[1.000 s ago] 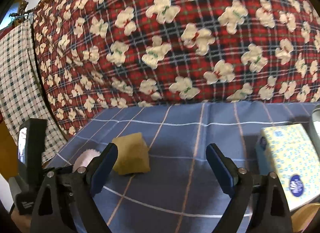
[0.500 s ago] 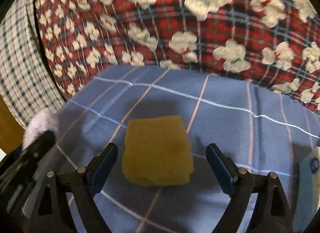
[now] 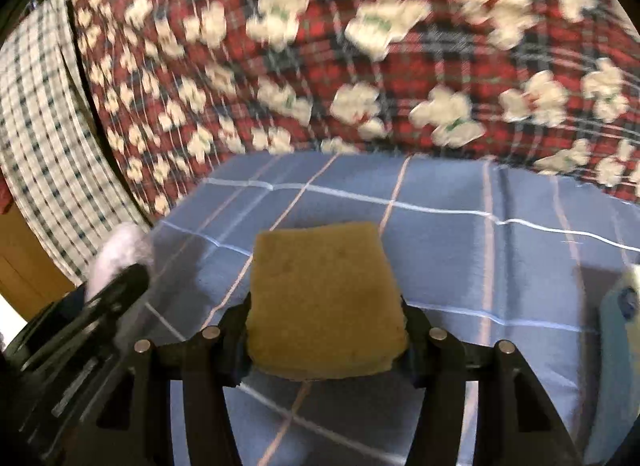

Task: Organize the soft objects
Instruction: 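Grasp the pink fluffy ball with the left tool while the right tool grasps the tan sponge, then carry the pink ball and tan sponge over the metal tin with both tools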

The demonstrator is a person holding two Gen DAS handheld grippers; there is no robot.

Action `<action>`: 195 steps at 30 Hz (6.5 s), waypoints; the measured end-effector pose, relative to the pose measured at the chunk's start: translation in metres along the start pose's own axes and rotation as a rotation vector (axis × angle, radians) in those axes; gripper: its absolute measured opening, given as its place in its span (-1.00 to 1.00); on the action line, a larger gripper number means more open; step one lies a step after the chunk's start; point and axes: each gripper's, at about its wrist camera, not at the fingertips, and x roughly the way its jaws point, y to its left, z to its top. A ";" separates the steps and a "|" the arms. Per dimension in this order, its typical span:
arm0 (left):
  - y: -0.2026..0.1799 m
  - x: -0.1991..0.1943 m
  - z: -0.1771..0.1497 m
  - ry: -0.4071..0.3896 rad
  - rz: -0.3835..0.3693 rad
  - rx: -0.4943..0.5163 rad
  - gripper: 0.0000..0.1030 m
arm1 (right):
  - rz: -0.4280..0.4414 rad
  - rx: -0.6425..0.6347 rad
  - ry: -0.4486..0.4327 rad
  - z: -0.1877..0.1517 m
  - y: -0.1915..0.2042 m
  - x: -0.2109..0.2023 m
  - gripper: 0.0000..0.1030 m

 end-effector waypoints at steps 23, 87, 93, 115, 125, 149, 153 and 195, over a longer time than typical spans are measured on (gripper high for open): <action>-0.054 -0.052 -0.025 -0.170 -0.012 0.116 -0.20 | -0.071 -0.055 -0.210 -0.045 -0.025 -0.098 0.14; -0.214 -0.135 -0.089 -0.150 -0.220 0.200 -0.20 | -0.260 -0.084 -0.460 -0.095 -0.153 -0.250 0.14; -0.229 -0.143 -0.089 -0.161 -0.239 0.216 -0.20 | -0.282 -0.078 -0.471 -0.095 -0.167 -0.259 0.14; -0.293 -0.167 -0.088 -0.200 -0.326 0.272 -0.20 | -0.362 -0.019 -0.504 -0.096 -0.223 -0.285 0.14; -0.325 -0.173 -0.091 -0.196 -0.380 0.300 -0.20 | -0.416 0.015 -0.510 -0.094 -0.252 -0.294 0.14; -0.384 -0.170 -0.097 -0.170 -0.462 0.349 -0.20 | -0.498 0.080 -0.499 -0.088 -0.306 -0.305 0.14; -0.392 -0.167 -0.098 -0.157 -0.476 0.347 -0.20 | -0.518 0.076 -0.489 -0.083 -0.315 -0.303 0.14; -0.447 -0.151 -0.121 -0.044 -0.513 0.430 -0.20 | -0.417 0.146 -0.287 -0.057 -0.359 -0.276 0.15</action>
